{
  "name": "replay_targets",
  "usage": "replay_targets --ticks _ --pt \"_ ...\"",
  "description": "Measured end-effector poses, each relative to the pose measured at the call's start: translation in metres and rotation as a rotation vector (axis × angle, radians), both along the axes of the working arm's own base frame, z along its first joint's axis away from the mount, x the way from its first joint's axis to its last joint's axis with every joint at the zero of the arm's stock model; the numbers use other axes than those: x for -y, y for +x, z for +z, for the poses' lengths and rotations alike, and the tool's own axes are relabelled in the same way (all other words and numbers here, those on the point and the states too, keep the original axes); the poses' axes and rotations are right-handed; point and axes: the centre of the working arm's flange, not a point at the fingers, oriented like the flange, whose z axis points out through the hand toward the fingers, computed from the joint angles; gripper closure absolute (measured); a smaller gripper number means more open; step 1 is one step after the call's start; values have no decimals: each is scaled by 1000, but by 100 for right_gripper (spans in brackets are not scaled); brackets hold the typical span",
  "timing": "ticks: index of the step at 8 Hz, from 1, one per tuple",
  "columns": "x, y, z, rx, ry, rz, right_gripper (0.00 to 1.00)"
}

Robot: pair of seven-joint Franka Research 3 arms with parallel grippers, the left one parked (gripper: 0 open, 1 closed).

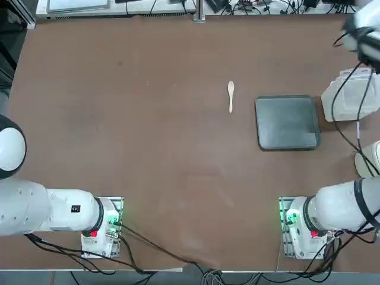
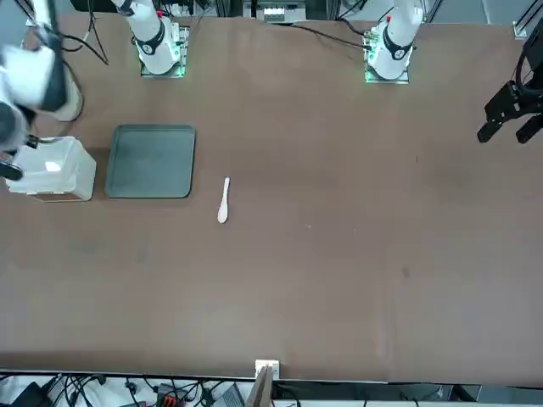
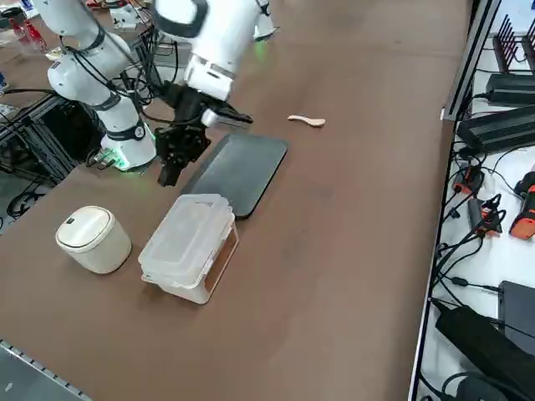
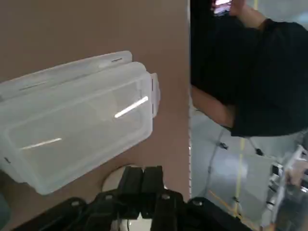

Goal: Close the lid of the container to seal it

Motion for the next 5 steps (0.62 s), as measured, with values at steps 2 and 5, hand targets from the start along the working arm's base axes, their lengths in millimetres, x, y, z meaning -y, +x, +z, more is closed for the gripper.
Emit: replay_targets --ticks 2,5 --pt "30 -11 1 63 195 61 98" --pt "46 -18 -35 169 251 203 98"
